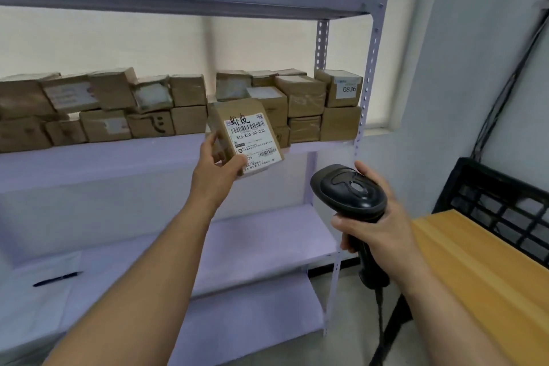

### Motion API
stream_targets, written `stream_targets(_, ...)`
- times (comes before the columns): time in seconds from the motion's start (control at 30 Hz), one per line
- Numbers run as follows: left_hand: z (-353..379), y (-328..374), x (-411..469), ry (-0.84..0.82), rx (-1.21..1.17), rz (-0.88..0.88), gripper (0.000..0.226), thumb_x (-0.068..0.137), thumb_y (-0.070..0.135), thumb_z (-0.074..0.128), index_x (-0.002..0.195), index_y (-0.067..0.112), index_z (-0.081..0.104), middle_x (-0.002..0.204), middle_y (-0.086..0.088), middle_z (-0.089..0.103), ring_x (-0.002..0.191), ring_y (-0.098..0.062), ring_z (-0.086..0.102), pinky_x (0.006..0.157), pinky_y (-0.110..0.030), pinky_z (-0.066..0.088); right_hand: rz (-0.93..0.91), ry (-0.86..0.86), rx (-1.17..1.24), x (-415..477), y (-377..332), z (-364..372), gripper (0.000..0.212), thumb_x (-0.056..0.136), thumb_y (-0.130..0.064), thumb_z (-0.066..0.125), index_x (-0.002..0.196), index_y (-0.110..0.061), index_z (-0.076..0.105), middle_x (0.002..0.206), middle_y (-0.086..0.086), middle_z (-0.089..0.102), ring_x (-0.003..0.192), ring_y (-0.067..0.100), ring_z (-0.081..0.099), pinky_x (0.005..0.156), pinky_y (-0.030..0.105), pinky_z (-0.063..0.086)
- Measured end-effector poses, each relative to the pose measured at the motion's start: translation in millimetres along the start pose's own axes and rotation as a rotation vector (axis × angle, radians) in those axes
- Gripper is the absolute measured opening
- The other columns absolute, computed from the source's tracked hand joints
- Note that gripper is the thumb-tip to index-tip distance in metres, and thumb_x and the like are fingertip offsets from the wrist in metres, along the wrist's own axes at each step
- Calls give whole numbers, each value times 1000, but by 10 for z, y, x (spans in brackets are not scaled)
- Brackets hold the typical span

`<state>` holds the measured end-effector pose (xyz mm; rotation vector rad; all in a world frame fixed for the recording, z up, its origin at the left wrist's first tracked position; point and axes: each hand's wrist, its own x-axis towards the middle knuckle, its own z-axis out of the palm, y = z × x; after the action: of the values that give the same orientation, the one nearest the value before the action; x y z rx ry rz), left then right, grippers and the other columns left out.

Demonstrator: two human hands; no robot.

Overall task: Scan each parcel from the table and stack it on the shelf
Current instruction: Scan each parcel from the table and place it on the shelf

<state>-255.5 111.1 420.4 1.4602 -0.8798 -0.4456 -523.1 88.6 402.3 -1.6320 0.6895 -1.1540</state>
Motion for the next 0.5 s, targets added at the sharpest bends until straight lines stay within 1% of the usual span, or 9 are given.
stream_targets(0.07,-115,15,332,-2,8,11,72,75,32,66,141,35,36,120,-3,65,105,-16,62,95,-40,51,-8,13,-4,226,49,189,87,72,13,75,129,-46,48,111,-3,62,48,29,59,49,37,55)
stream_targets(0.13,-195,16,640,-13,-3,14,68,80,28,66,141,34,36,118,-4,65,98,-14,63,90,-37,53,-11,20,-2,425,115,361,87,72,13,75,127,-49,48,112,-3,62,49,29,59,48,36,54)
stream_targets(0.23,-257,1,1062,-18,-43,11,62,88,21,63,142,32,34,117,-5,63,81,-7,63,74,-28,55,-10,30,-4,667,227,570,87,72,13,75,122,-54,49,115,0,62,50,29,60,49,36,53)
stream_targets(0.3,-273,-11,1308,-20,-39,11,63,89,21,62,144,30,33,120,-5,63,72,-4,61,61,-20,51,1,43,-7,795,299,667,88,73,13,75,121,-55,49,116,1,61,51,29,60,49,34,52)
stream_targets(0.33,-275,-21,1421,-25,-42,8,63,89,21,61,144,30,32,122,-6,63,69,-3,60,57,-18,49,8,50,-7,850,331,705,88,73,13,75,122,-55,48,115,1,62,51,29,60,49,35,52)
stream_targets(0.37,-271,-27,1523,-36,-46,2,63,89,21,61,145,30,32,122,-6,63,66,-3,59,56,-17,49,16,55,-8,903,360,736,88,73,13,75,123,-54,48,114,-1,62,51,30,60,49,36,53)
stream_targets(0.43,-249,-49,1704,-66,-47,-10,62,90,21,60,144,29,33,122,-6,64,66,-4,58,62,-21,50,31,57,-19,995,406,783,88,73,11,75,123,-55,47,114,-2,62,52,31,61,52,39,55)
stream_targets(0.5,-223,-83,1848,-84,-32,-24,60,90,27,60,144,28,35,122,-6,63,74,-7,60,71,-27,52,40,58,-33,1074,444,809,88,73,10,76,124,-56,47,115,-1,61,54,32,61,54,42,55)
